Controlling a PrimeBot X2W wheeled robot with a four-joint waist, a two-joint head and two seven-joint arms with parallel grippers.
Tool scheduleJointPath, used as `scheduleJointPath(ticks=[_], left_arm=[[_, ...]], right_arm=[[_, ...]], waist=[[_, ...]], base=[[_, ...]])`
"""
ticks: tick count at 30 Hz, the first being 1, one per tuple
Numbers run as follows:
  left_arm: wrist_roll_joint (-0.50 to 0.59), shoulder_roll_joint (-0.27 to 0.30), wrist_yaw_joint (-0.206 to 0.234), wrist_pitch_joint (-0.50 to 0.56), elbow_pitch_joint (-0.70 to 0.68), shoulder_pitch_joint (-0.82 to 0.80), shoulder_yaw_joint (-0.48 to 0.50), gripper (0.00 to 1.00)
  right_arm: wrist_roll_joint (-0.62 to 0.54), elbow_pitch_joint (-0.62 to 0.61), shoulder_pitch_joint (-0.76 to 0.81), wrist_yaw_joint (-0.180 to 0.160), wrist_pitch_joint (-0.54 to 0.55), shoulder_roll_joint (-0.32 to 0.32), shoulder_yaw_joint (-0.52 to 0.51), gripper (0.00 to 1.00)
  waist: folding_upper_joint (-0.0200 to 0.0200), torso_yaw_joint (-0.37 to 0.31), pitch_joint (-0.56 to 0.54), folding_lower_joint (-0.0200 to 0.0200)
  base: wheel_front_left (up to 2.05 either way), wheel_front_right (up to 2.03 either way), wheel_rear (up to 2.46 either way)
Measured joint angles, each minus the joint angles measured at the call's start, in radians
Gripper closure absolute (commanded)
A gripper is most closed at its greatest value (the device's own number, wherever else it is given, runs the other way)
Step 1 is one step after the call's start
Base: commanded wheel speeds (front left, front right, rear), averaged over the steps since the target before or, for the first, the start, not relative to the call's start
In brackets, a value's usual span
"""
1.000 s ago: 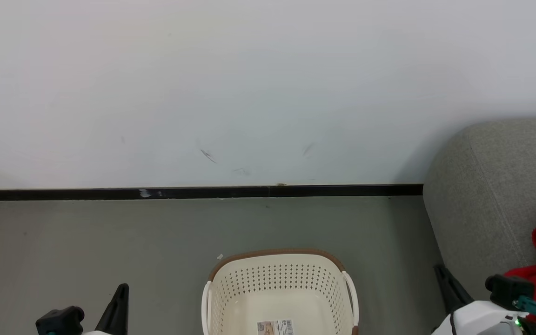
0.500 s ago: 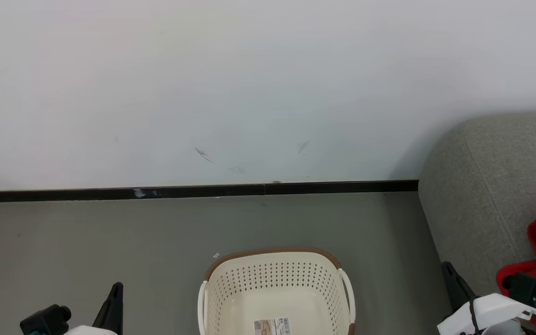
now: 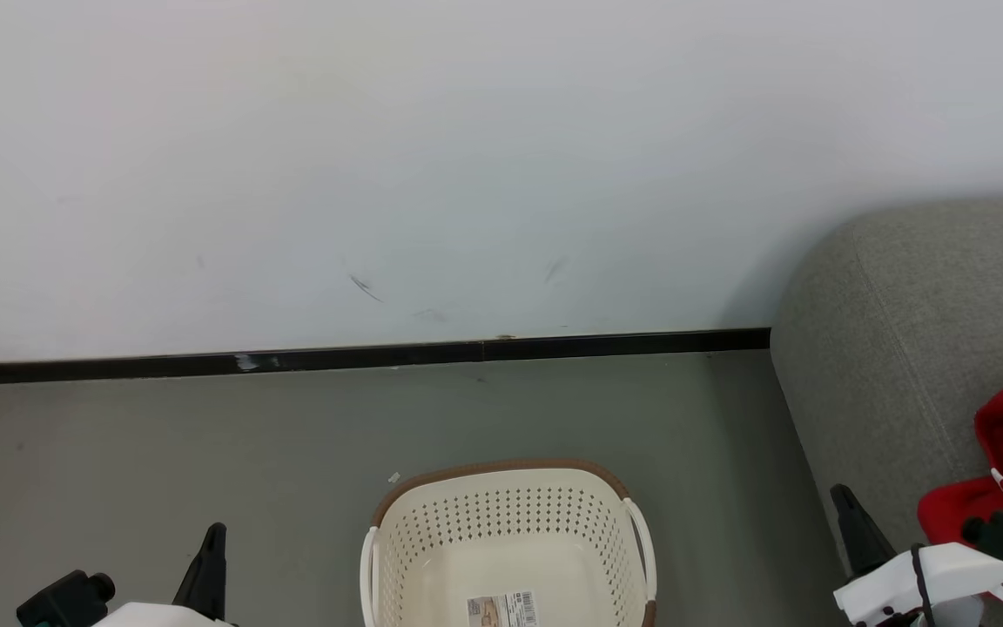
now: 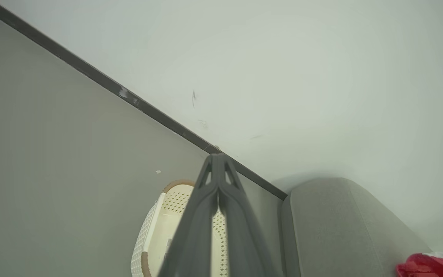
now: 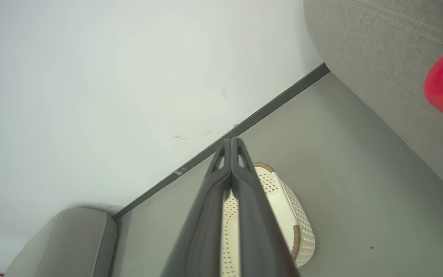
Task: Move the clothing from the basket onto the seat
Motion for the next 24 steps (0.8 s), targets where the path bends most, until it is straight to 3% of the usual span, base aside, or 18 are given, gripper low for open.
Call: scheduleJointPath(ticks=[9, 24], left_arm=[[-0.086, -0.014, -0.021, 0.035, -0.008, 0.0, 0.033, 1.0], [-0.23, -0.04, -0.05, 0.088, -0.012, -0.003, 0.089, 1.0]], right_arm=[[0.136, -0.017, 0.0, 0.0, 0.025, -0.001, -0.01, 1.0], [0.362, -0.037, 0.0, 0.0, 0.068, -0.005, -0.024, 1.0]], waist=[[0.0, -0.009, 0.0, 0.0011], [0.0, -0.024, 0.016, -0.0111]], base=[[0.0, 0.0, 0.0], [0.0, 0.0, 0.0]])
